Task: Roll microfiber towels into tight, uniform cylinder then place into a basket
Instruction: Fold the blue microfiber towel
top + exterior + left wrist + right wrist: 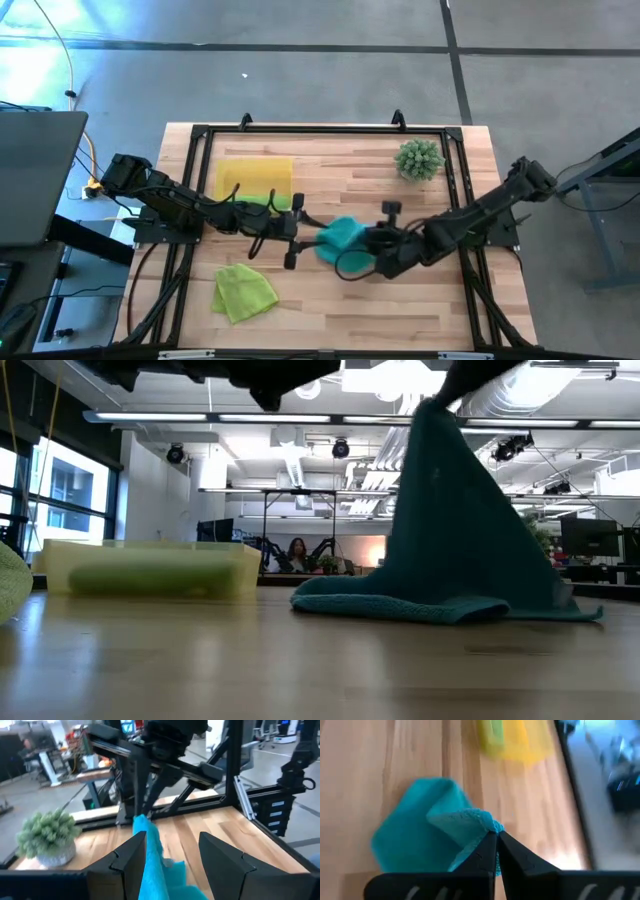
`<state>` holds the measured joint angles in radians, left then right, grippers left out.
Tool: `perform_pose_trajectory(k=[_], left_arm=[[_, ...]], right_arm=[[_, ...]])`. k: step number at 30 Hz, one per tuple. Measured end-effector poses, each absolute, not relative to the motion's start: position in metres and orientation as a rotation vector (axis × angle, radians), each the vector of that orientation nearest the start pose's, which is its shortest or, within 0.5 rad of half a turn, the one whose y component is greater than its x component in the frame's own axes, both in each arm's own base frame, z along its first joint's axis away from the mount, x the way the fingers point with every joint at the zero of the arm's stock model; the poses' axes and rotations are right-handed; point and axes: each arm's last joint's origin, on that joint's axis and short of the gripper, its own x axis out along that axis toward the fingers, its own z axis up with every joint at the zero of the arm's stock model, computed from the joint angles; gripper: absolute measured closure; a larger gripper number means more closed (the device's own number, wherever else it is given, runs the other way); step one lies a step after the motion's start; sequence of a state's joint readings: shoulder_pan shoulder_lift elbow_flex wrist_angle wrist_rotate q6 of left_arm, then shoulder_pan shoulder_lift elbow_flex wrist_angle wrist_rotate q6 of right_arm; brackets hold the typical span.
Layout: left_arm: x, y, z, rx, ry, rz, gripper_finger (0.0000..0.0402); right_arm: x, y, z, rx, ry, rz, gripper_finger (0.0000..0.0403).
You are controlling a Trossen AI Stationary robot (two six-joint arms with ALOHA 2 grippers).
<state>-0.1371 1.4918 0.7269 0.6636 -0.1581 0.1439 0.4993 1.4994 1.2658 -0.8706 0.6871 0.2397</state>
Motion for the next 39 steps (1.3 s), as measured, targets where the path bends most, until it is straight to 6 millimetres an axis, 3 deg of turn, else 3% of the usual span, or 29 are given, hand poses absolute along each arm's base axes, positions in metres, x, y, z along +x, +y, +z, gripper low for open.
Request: perform_pose_trajectory(k=[7, 14, 23, 28, 35, 39], left_arm=[[0.311, -0.038, 0.235, 0.250, 0.054, 0.014, 0.0229], [0.312, -0.038, 0.238, 0.312, 0.027, 0.017, 0.0229], [0.312, -0.038, 0.238, 0.330, 0.028, 0.017, 0.0229], [0.312, -0.039, 0.239, 0.319, 0.011, -0.008, 0.0229], [0.311, -0.045, 0.239, 0.282, -0.019, -0.216, 0.0229], [0.311, -0.044, 0.239, 0.281, -0.011, -0.166, 0.0229]], right_arm=[[0.292, 0.112, 0.312, -0.749, 0.776, -0.119, 0.0403], [0.306, 0.103, 0.334, -0.937, 0.667, 0.033, 0.0403], [0.306, 0.104, 0.361, -1.070, 0.600, 0.127, 0.0403], [0.307, 0.101, 0.363, -1.120, 0.620, 0.108, 0.0403], [0.311, 0.084, 0.363, -1.107, 0.654, 0.031, 0.0403], [0.314, 0.080, 0.364, -1.085, 0.636, 0.042, 0.0403]])
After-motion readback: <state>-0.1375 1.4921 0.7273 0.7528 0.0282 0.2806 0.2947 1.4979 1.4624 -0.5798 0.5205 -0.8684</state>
